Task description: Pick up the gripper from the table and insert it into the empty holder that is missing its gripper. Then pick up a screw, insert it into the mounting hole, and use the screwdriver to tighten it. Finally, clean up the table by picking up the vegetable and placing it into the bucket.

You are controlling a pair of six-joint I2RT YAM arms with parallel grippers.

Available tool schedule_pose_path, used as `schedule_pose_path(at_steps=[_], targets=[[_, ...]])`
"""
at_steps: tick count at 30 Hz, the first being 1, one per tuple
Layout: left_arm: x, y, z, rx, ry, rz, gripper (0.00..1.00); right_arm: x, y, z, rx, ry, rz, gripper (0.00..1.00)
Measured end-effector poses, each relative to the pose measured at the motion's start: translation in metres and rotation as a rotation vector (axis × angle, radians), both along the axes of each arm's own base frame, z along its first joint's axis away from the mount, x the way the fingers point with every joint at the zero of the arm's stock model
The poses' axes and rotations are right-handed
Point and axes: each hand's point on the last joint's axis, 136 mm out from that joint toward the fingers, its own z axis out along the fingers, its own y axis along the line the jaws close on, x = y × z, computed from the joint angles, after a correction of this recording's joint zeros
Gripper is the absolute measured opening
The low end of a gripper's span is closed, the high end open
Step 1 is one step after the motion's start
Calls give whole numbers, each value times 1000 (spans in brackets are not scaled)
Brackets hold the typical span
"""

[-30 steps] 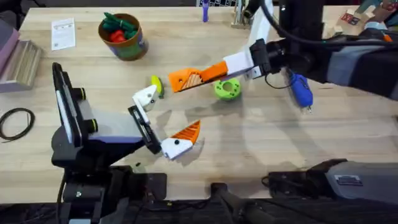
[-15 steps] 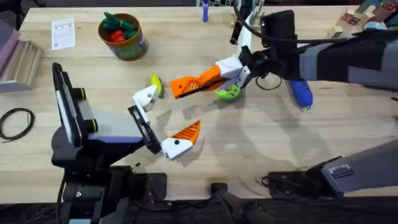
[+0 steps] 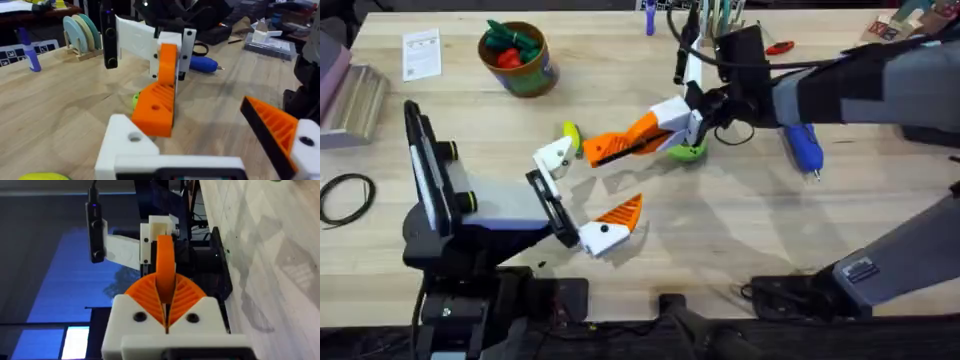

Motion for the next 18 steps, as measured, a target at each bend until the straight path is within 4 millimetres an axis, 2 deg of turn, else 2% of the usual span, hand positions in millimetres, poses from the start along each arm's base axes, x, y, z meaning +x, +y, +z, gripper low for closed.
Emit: schedule_pose_path(at_steps=[8, 18], targets=[[0, 0, 0, 0, 0, 0, 986, -16, 13, -1, -1, 2, 55, 9], [0, 0, 0, 0, 0, 0, 986, -15, 17, 4, 7, -15, 65, 9]])
